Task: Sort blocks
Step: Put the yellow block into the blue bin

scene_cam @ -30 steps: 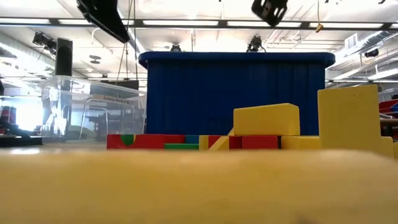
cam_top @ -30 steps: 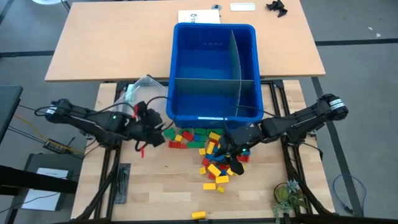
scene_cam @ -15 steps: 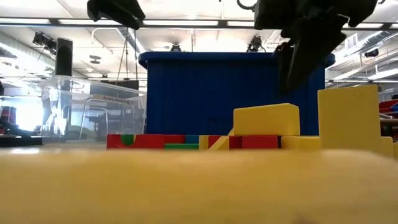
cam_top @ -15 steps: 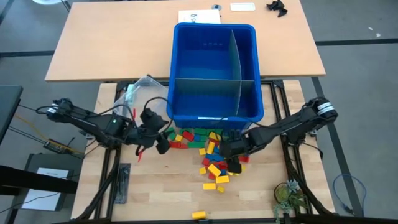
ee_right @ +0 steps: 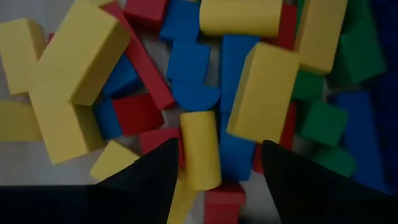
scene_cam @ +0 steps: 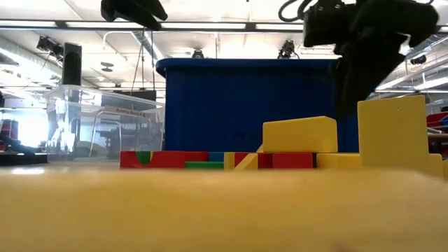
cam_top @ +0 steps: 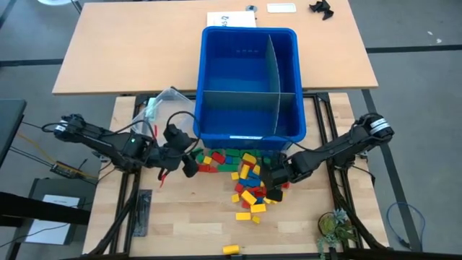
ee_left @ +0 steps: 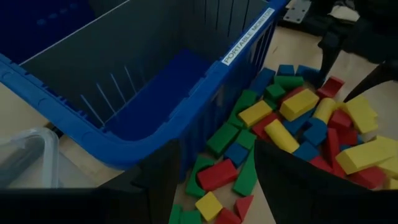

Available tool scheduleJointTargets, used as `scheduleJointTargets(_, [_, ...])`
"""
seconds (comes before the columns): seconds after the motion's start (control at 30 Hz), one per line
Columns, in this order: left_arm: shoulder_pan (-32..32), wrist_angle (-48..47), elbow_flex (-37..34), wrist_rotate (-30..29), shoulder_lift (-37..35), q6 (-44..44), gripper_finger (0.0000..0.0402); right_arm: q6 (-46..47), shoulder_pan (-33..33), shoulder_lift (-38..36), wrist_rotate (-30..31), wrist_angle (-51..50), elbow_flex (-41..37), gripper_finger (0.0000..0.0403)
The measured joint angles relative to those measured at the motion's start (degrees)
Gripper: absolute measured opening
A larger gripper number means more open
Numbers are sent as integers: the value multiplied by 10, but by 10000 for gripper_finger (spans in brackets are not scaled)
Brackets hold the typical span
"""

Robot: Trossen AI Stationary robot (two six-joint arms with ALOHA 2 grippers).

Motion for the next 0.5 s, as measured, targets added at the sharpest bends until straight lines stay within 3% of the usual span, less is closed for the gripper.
scheduleJointTargets(0.1, [0, 1, 0, -1, 0, 5, 214, 0, 3, -10, 1, 17, -14, 228])
scheduleJointTargets(0.4, [0, 4, 0, -1, 1, -7, 214, -51, -2, -68, 6, 222, -132, 228])
scheduleJointTargets(0.5, [0, 5, 0, -1, 1, -7, 214, -42, 0, -82, 7, 245, -161, 228])
